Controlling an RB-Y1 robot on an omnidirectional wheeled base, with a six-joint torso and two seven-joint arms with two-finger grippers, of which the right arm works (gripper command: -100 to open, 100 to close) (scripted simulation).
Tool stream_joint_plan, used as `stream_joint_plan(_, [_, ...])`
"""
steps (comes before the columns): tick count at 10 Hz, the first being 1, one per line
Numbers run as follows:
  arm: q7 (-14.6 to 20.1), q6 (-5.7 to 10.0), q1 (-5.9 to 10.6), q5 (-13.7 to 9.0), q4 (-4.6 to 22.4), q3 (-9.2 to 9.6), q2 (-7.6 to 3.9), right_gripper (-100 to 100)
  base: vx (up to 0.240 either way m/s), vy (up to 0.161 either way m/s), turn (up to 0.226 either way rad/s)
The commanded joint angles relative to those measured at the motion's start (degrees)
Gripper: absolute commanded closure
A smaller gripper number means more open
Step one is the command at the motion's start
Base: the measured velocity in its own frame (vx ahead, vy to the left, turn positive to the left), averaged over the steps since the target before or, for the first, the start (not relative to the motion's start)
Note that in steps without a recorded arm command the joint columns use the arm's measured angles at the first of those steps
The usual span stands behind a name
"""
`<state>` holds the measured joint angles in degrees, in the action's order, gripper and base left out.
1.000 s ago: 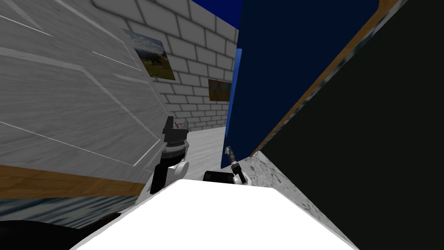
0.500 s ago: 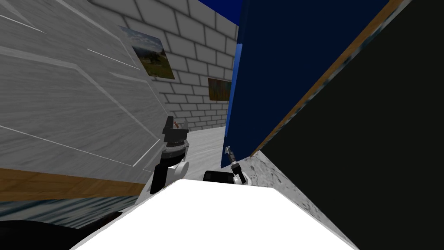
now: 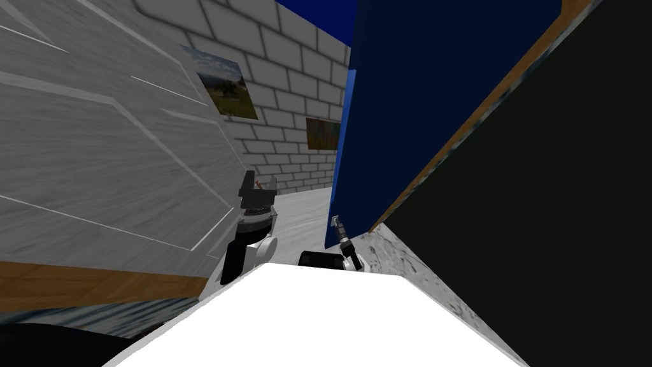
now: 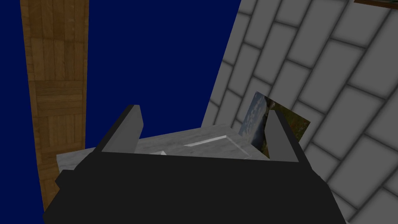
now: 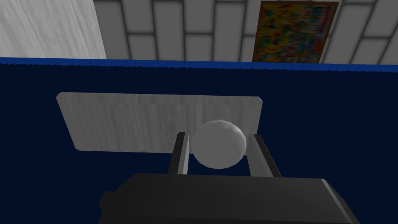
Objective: Push the door open
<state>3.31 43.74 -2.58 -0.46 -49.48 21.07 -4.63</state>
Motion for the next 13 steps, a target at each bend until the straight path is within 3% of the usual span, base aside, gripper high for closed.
stream_joint_plan(1, [-0.3,0.06,0.51,-0.3,-0.5,-1.01,-0.26,100,0.162,0.098,-0.024])
stream_joint_plan(10, [-2.3,-0.27,2.19,-2.5,1.4,-7.48,-0.13,100,0.159,0.104,-0.058])
stream_joint_plan(11, [-2.0,-0.58,1.79,-2.2,0.9,-6.57,-0.11,-100,-0.069,0.042,-0.056])
stream_joint_plan(13, [-1.9,-0.78,1.64,-2.2,0.6,-6.41,-0.06,-100,-0.202,-0.001,-0.015])
